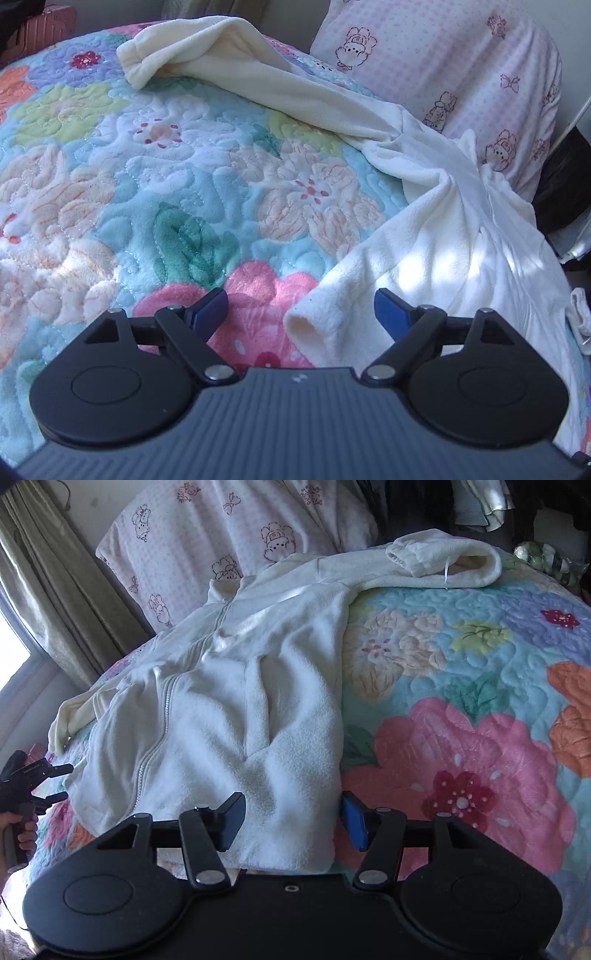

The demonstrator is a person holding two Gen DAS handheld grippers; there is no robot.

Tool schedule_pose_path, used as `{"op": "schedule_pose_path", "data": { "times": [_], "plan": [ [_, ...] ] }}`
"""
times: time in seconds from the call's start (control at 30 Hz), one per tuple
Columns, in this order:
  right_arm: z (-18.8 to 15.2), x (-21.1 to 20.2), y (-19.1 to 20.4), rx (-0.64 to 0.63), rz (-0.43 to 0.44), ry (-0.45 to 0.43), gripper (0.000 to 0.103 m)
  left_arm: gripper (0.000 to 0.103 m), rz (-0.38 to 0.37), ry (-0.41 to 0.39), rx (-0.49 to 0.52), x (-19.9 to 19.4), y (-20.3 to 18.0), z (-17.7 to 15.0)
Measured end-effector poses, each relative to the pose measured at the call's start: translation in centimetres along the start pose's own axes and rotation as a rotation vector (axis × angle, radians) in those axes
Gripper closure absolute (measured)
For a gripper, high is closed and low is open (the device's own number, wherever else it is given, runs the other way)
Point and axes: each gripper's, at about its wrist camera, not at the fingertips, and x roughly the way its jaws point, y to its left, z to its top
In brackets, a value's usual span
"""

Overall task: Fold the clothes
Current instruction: 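Pinch the fleece hem with both grippers and pull it straight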

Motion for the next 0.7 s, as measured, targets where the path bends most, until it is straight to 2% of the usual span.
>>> {"op": "schedule_pose_path", "data": {
  "times": [0.1, 0.13, 0.17, 0.2, 0.23, 0.27, 0.37, 0.53, 0.63, 0.7],
  "plan": [
    [-0.3, 1.0, 0.9, -0.02, -0.023, -0.032, 0.042, 0.003, -0.039, -0.013, -0.076, 1.0, 0.2, -0.4],
    [-0.4, 1.3, 1.3, -0.042, -0.024, -0.042, 0.053, 0.002, -0.052, -0.017, -0.064, 1.2, -0.2, -0.6],
    [-0.5, 1.4, 1.7, -0.062, -0.028, -0.056, 0.079, 0.004, -0.07, -0.018, -0.047, 1.5, -0.6, -0.9],
    [-0.7, 1.2, 2.0, -0.076, -0.037, -0.081, 0.088, 0.011, -0.095, -0.003, -0.021, 1.8, -1.2, -1.1],
    [-1.0, 1.0, 2.4, -0.09, -0.046, -0.105, 0.089, 0.055, -0.124, 0.018, 0.01, 2.0, -1.9, -1.5],
    [-1.2, 0.7, 2.7, -0.103, -0.055, -0.129, 0.09, 0.09, -0.123, 0.024, 0.03, 2.0, -2.6, -1.9],
    [-1.7, 0.0, 3.4, -0.132, -0.083, -0.182, 0.091, 0.091, -0.095, -0.022, 0.06, 0.7, -4.4, -3.0],
    [-1.7, -0.7, 3.5, -0.16, -0.125, -0.195, 0.091, 0.091, -0.048, -0.201, 0.138, -6.8, -7.3, -2.8],
    [-1.7, -0.6, 3.7, -0.176, -0.154, -0.193, 0.091, 0.091, -0.146, -0.239, -0.021, -11.6, -5.3, -3.1],
    [-1.8, -0.4, 3.9, -0.195, -0.176, -0.191, 0.091, 0.091, -0.127, -0.229, -0.083, -12.7, -3.8, -4.1]
  ]
}}
